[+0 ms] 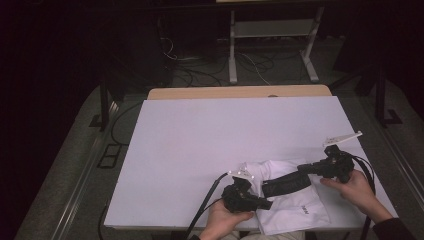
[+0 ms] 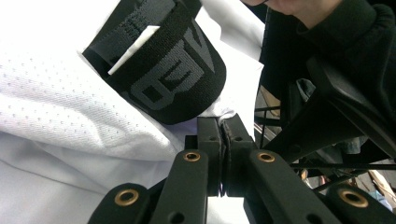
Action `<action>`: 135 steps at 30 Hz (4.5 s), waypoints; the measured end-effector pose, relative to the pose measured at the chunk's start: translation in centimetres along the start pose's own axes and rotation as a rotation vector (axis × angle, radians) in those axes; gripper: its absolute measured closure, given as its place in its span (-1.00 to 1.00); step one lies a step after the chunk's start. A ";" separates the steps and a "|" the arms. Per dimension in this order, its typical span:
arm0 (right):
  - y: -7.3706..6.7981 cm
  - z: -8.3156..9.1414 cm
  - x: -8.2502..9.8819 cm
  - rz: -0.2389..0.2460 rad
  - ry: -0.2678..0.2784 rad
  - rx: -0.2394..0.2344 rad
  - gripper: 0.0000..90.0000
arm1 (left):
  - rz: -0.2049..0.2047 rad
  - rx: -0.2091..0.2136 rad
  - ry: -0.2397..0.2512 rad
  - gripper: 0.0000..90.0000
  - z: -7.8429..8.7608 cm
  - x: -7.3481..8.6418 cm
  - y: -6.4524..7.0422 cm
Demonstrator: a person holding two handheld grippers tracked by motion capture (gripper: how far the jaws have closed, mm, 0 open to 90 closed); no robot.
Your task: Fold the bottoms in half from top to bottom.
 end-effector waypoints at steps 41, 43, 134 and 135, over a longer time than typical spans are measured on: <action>-5.2 3.4 4.2 0.050 -0.022 -0.212 0.92 | -0.055 -0.113 -0.019 0.46 0.1 0.4 -0.3; -5.3 3.5 4.5 0.048 -0.030 -0.215 0.92 | -0.055 -0.117 -0.019 0.34 0.1 0.4 -0.3; 0.3 -4.4 0.1 0.012 -0.237 -0.119 0.97 | -0.075 -0.235 0.279 -0.95 7.8 -5.1 -6.5; 0.4 -4.4 0.3 0.013 -0.240 -0.119 0.97 | -0.075 -0.235 0.279 -0.95 7.7 -5.1 -6.5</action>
Point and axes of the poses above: each handheld gripper's, and its own axes: z roughly backward along the jaws, x roughly out of its underside, y roughly to its right, the point moved 7 cm from there along -z, roughly forward along the jaws, and after that the axes turned 1 degree about z, right-handed, at the moved point
